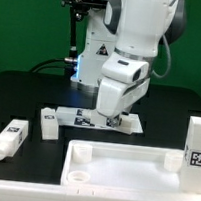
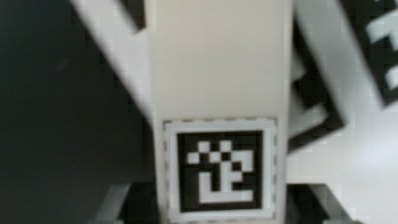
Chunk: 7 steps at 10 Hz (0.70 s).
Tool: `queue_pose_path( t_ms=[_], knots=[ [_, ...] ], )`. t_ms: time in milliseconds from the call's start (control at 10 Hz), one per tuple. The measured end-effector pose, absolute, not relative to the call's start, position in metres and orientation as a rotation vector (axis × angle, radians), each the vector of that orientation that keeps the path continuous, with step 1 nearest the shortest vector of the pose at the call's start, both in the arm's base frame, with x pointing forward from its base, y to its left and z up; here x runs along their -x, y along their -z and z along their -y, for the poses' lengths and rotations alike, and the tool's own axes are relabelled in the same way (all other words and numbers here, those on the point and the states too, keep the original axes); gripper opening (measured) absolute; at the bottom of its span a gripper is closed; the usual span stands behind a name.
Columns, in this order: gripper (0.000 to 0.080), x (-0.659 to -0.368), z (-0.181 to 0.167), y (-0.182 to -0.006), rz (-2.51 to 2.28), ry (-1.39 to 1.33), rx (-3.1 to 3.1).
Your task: Assemble desk
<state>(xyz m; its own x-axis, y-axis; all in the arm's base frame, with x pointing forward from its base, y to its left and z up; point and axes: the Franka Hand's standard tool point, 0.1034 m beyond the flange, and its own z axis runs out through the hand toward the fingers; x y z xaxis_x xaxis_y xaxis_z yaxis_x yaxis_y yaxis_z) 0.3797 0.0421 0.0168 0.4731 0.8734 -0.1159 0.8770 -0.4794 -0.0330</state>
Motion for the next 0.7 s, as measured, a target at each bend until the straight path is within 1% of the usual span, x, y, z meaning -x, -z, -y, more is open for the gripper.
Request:
queue_pose_path(
  t_ms=[100,200,300,400,700],
  knots=[
    [0.0284,-0.399,-0.053,-0.023,-1.505,0.13,-2.704],
    [0.0284,-0.404,-0.062,-0.025,-1.23,0.096,-2.831],
    [0.0284,-0.404,-0.077,-0.026,-0.989,0.065,-2.916],
    [0.0284,-0.402,-0.082,-0.026,-0.885,0.064,-2.948],
    [0.0284,-0.402,-0.079,-0.025,-0.613,0.06,-3.022]
  ],
)
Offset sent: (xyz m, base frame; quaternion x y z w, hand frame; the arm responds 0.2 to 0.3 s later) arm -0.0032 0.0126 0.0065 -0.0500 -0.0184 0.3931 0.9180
